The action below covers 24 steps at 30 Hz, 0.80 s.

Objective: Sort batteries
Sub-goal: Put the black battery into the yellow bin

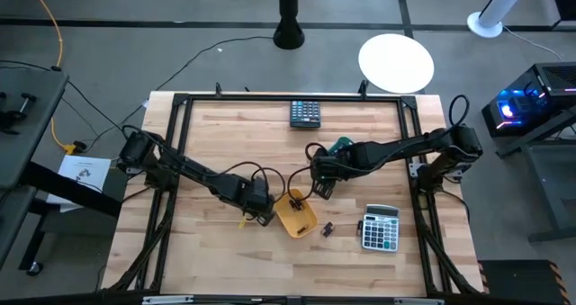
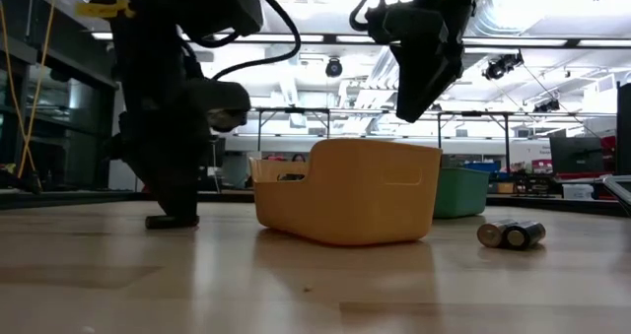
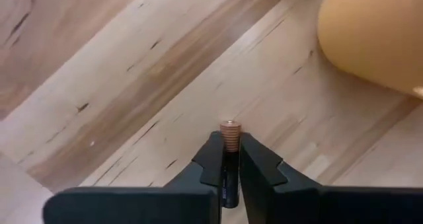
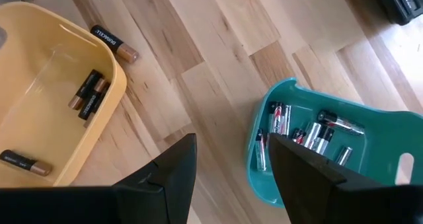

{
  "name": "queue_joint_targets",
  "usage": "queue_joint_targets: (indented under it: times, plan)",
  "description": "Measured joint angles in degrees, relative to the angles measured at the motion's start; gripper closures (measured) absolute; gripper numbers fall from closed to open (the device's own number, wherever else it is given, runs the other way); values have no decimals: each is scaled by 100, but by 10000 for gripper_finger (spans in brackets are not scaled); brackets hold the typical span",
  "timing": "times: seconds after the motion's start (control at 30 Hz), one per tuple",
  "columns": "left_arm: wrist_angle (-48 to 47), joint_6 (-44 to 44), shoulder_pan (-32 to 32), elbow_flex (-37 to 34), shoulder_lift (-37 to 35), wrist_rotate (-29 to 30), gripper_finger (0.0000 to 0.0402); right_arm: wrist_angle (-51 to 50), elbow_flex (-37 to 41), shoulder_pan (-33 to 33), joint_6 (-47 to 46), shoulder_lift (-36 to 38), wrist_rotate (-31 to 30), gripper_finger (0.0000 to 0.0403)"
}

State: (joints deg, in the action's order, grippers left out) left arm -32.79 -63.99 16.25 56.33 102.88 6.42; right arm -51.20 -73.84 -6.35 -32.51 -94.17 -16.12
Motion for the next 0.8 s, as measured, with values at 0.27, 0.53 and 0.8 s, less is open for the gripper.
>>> queue_joint_targets:
  times: [0.27, 0.53, 0.8]
  plan:
    - [-841, 979, 7, -30, -1427, 641, 396, -2, 4, -19, 2, 110, -48, 220]
    - [1150, 4017, -189, -25, -2532, 1021, 398, 144, 4, -303, -116, 593, -74, 220]
    - [1915, 4779, -624, -36, -2023, 288, 400, -109, 6, -551, -1052, 610, 0, 220]
